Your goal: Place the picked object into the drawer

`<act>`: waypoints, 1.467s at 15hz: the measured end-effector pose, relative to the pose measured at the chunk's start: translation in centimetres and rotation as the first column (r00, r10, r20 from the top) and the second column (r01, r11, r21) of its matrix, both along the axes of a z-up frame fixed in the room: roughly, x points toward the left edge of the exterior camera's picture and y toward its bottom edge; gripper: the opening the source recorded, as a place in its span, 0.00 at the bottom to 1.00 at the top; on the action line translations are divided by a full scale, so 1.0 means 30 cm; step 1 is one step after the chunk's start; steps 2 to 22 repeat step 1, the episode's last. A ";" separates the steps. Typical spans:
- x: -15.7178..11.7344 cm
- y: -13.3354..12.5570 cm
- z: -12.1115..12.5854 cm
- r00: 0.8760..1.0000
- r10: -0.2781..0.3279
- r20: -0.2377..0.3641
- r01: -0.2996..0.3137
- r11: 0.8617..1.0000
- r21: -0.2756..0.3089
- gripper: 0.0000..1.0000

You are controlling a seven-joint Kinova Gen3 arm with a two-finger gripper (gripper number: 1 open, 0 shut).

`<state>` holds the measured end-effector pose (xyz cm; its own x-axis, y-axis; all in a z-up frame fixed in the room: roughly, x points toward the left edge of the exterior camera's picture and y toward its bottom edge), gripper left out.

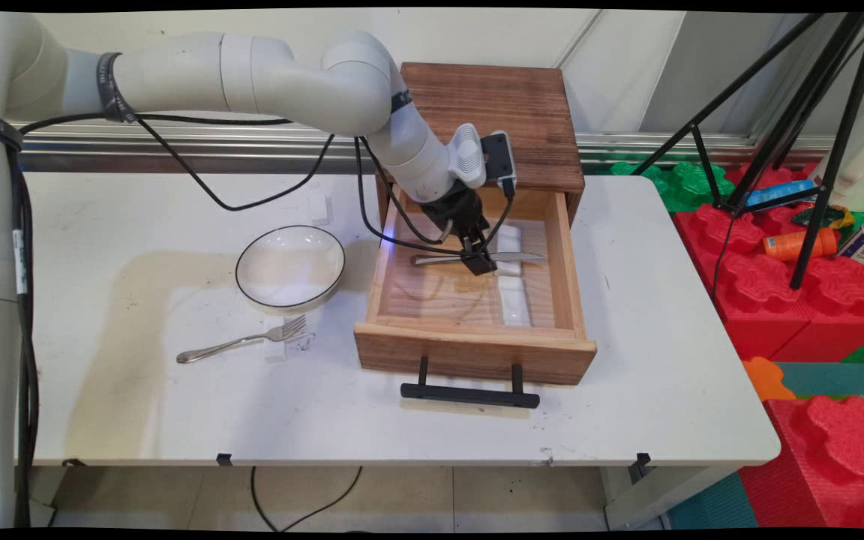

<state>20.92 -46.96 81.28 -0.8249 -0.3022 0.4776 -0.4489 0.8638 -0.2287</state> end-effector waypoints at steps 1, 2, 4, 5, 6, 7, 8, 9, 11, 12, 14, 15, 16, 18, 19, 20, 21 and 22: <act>0.000 0.002 0.003 1.000 0.001 0.000 -0.001 1.000 -0.003 1.00; 0.000 0.002 0.003 1.000 0.001 0.000 -0.001 1.000 -0.003 1.00; 0.000 0.002 0.003 1.000 0.001 0.000 -0.001 1.000 -0.003 1.00; 0.000 0.002 0.003 1.000 0.001 0.000 -0.001 1.000 -0.003 1.00; 0.000 0.002 0.003 1.000 0.001 0.000 -0.001 1.000 -0.003 1.00; 0.000 0.002 0.003 1.000 0.001 0.000 -0.001 1.000 -0.003 1.00; 0.000 0.002 0.003 1.000 0.001 0.000 -0.001 1.000 -0.003 1.00; 0.000 0.002 0.003 1.000 0.001 0.000 -0.001 1.000 -0.003 1.00; 0.000 0.002 0.003 1.000 0.001 0.000 -0.001 1.000 -0.003 1.00; 0.000 0.002 0.003 1.000 0.001 0.000 -0.001 1.000 -0.003 1.00; 0.000 0.002 0.003 1.000 0.001 0.000 -0.001 1.000 -0.003 1.00; 0.000 0.002 0.003 1.000 0.001 0.000 -0.001 1.000 -0.003 1.00; 0.000 0.002 0.003 1.000 0.001 0.000 -0.001 1.000 -0.003 1.00; 0.000 0.002 0.003 1.000 0.001 0.000 -0.001 1.000 -0.003 1.00; 0.000 0.002 0.003 1.000 0.001 0.000 -0.001 1.000 -0.003 1.00; 0.000 0.002 0.003 1.000 0.001 0.000 -0.001 1.000 -0.003 1.00; 0.000 0.002 0.003 1.000 0.001 0.000 -0.001 1.000 -0.003 1.00; 0.000 0.002 0.003 1.000 0.001 0.000 -0.001 1.000 -0.003 1.00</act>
